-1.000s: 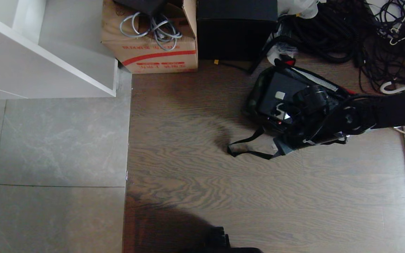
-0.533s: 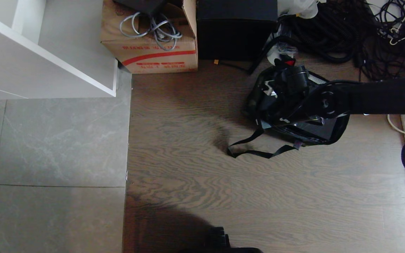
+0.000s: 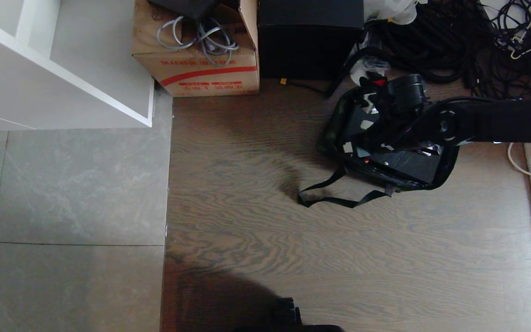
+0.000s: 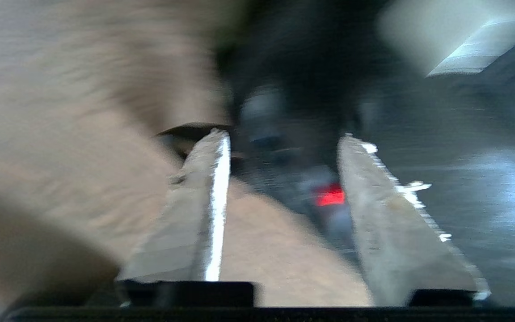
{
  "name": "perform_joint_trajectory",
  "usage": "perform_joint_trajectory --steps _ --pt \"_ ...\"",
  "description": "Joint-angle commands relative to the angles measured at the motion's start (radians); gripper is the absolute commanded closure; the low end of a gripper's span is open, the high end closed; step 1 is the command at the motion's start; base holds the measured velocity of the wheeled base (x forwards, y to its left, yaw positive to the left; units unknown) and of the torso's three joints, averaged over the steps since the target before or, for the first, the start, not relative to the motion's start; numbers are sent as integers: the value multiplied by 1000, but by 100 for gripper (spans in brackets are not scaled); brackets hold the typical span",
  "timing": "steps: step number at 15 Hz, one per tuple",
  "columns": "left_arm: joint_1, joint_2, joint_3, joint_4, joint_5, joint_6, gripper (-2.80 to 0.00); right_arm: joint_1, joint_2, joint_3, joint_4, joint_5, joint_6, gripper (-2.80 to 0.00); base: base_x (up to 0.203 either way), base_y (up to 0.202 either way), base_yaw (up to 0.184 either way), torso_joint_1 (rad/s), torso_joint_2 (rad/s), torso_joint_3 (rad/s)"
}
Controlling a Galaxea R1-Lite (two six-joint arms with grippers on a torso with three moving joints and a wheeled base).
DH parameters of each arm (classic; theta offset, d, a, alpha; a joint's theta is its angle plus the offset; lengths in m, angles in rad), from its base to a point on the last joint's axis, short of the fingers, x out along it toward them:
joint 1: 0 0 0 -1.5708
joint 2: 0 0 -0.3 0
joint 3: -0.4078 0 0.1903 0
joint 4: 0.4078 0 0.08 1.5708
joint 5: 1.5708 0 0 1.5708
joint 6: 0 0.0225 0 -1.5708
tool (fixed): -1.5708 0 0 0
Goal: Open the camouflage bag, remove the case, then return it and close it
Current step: Close the top of the storage box
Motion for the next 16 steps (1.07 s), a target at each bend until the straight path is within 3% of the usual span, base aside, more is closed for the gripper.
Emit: perform_joint_trajectory --steps 1,5,10,16 --pt "0 0 0 0 0 0 0 -40 3 -16 -15 -6 -3 -280 0 0 0 0 0 0" --pt "0 0 0 0 0 -1 0 -86 -1 -46 -69 9 48 -280 0 0 0 0 0 0" --pt "0 0 0 0 0 0 0 -97 -86 -34 -58 114 81 -280 0 0 0 0 0 0" --pt "0 0 0 0 0 0 0 -98 24 -75 -134 112 92 -280 0 0 0 0 0 0"
